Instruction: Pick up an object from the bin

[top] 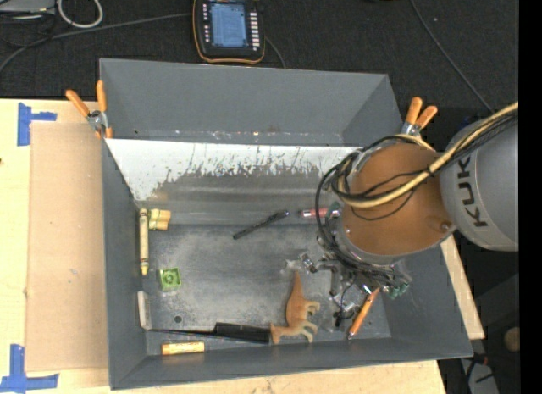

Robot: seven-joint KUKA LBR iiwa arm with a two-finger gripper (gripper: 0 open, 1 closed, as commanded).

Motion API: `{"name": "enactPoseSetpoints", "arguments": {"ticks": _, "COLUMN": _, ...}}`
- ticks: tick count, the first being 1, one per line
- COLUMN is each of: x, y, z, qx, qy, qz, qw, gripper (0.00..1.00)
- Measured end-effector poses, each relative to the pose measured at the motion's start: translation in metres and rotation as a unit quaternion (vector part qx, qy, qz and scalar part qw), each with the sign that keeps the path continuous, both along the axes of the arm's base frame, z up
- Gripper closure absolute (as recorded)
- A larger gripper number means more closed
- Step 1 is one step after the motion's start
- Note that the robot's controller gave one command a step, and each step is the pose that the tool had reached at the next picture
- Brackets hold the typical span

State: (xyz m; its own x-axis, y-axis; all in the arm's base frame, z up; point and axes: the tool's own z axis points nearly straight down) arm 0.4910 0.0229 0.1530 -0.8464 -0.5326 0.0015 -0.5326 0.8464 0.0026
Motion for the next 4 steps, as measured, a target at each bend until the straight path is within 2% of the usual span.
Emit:
{"name": "enactPoseSetpoints", "arguments": {"ticks": 1, "x": -0.009, "y": -0.001, "z": -0.038, "qx": 0.000, "qy": 0.0041, "qz": 0.058, "qw": 0.9983, "gripper": 0.00}}
{"name": "enactPoseSetpoints", "arguments": {"ticks": 2, "x": 0.006, "y": 0.002, "z": -0.085, "qx": 0.001, "qy": 0.0016, "qz": 0.162, "qw": 0.9868, "gripper": 0.00}}
{"name": "enactPoseSetpoints", "arguments": {"ticks": 3, "x": 0.015, "y": -0.016, "z": -0.083, "qx": 0.001, "qy": 0.0024, "qz": 0.149, "qw": 0.9888, "gripper": 1.00}}
{"name": "enactPoseSetpoints", "arguments": {"ticks": 4, "x": 0.015, "y": -0.016, "z": -0.083, "qx": 0.001, "qy": 0.0025, "qz": 0.149, "qw": 0.9888, "gripper": 1.00}}
